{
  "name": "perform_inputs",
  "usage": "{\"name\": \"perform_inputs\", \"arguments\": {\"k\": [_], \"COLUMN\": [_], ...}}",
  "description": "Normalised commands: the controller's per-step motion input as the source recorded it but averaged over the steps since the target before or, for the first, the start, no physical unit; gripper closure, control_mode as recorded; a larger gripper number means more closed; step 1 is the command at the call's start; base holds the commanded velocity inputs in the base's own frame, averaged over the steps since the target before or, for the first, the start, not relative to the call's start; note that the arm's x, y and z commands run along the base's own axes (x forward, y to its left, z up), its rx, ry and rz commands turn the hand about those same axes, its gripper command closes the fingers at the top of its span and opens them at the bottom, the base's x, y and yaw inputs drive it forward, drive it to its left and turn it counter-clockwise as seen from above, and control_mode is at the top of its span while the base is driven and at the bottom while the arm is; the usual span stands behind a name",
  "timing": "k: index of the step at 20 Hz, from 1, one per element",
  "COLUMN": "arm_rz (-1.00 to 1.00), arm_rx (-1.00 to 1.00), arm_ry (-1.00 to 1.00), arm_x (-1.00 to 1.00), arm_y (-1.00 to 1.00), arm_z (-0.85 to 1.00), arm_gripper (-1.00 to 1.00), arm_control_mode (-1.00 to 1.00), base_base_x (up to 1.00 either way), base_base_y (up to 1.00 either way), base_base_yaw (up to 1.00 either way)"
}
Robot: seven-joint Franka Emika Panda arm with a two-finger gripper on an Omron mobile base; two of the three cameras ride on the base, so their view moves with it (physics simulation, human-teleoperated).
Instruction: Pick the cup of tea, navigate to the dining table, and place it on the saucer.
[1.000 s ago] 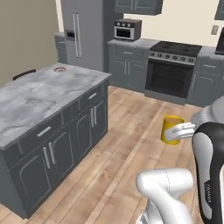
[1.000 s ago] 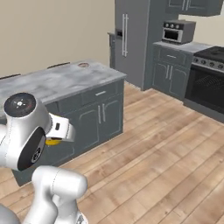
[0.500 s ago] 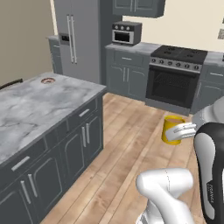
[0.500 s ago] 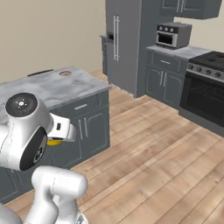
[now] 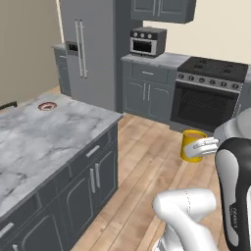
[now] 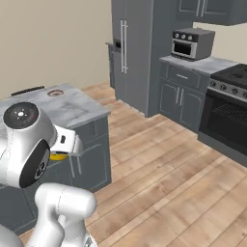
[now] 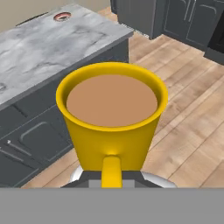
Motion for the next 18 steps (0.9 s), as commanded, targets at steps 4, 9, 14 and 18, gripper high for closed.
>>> {"name": "perform_inputs", "arguments": {"k": [4, 9, 14, 18], "arm_rz": [0.0, 0.0, 0.0, 0.0], "arm_rx": [0.0, 0.0, 0.0, 0.0], "arm_ry": [0.0, 0.0, 0.0, 0.0], "arm_x": [0.0, 0.0, 0.0, 0.0], "arm_y": [0.0, 0.0, 0.0, 0.0], "arm_z": [0.0, 0.0, 0.0, 0.0], "arm_gripper": [1.0, 1.0, 1.0, 1.0], "arm_control_mode": [1.0, 1.0, 1.0, 1.0], "base_base_x": [1.0, 1.0, 1.0, 1.0], "base_base_y": [-0.4, -0.52, -0.48, -0.44], "base_base_yaw": [0.21, 0.23, 0.23, 0.25]}}
